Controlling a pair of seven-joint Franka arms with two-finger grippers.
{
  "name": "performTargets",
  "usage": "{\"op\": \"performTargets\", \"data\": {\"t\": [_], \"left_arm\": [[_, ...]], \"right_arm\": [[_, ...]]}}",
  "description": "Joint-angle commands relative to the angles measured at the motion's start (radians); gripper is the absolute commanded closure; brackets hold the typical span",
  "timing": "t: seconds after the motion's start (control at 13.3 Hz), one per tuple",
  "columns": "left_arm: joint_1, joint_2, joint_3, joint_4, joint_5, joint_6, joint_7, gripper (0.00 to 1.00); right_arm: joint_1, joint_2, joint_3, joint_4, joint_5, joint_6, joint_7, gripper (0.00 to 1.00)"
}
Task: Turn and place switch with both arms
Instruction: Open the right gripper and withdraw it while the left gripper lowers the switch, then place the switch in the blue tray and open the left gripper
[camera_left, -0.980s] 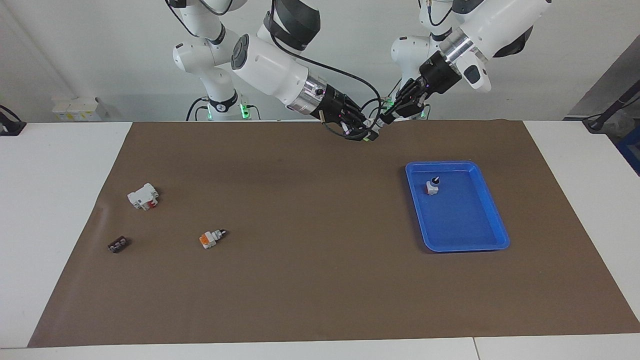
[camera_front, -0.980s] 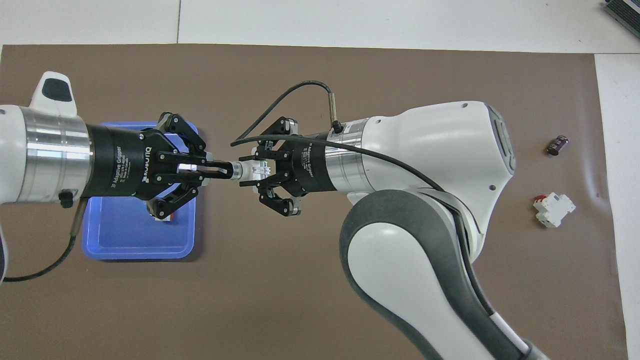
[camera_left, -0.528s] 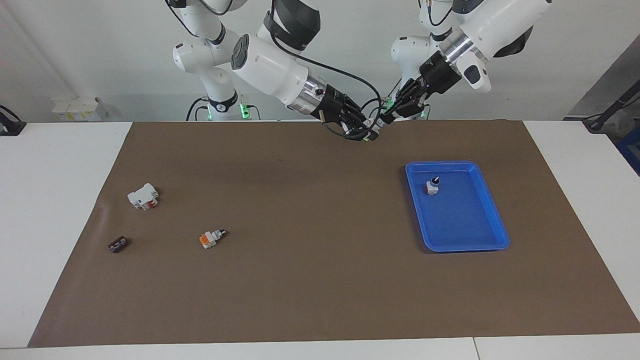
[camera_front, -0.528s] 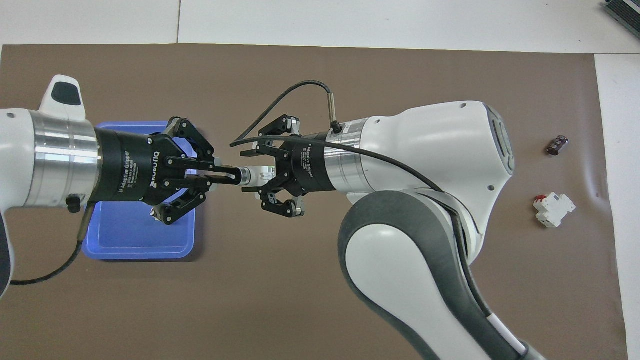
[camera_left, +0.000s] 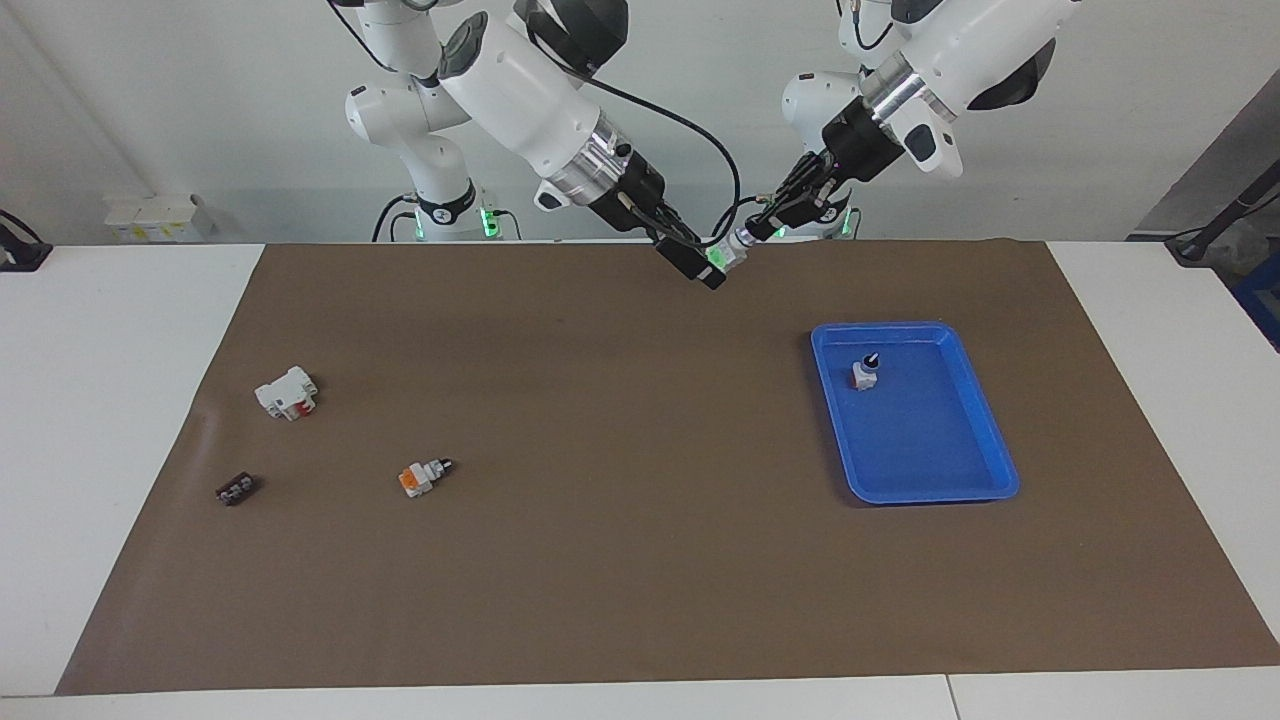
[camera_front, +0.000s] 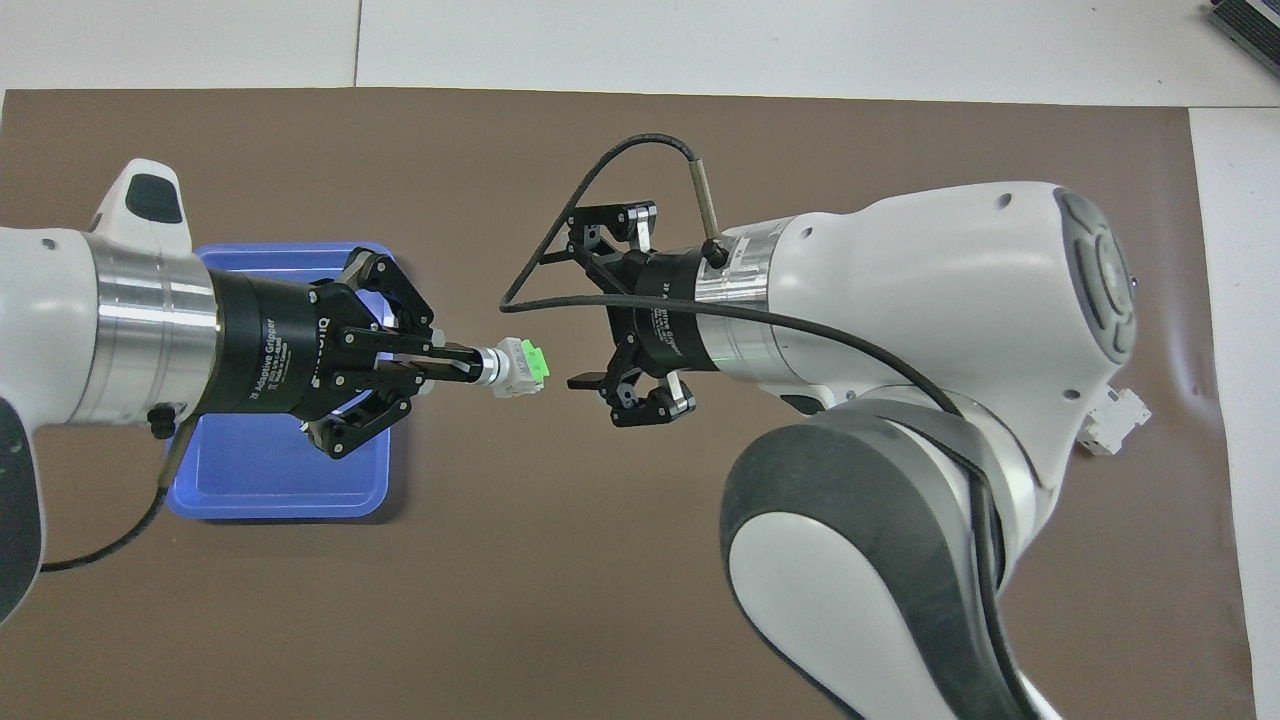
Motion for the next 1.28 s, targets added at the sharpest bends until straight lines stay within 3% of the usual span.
{"op": "performTargets", "data": {"t": [0.0,0.23,0.68,0.9,1.06,1.21], "left_arm": [[0.001,-0.056,0.008,-0.084,0.08,0.004,0.166,1.0],[0.022,-0.107,0.008,-0.202,0.157,0.034,0.352,1.0],[0.114,-0.085,0.006,-0.338,0.319,0.172,0.834,1.0],[0.162,0.008,0.006,-0.36,0.399,0.273,1.072,1.0],[0.168,0.094,0.006,-0.355,0.448,0.417,1.089,1.0],[0.201,0.137,0.008,-0.36,0.459,0.455,1.223,1.0]], "right_arm": [[-0.028,-0.038,0.0,-0.002,-0.131,-0.05,-0.115,0.0],[-0.038,-0.051,0.0,-0.012,-0.397,-0.068,-0.23,0.0],[-0.214,-0.086,-0.003,-0.02,-0.508,-0.247,-0.745,0.0],[-0.337,-0.121,-0.006,-0.016,-0.556,-0.401,-1.055,0.0],[-0.389,-0.138,-0.006,-0.014,-0.635,-0.471,-1.16,0.0],[-0.439,-0.152,-0.017,0.001,-0.651,-0.534,-1.255,0.0]]}}
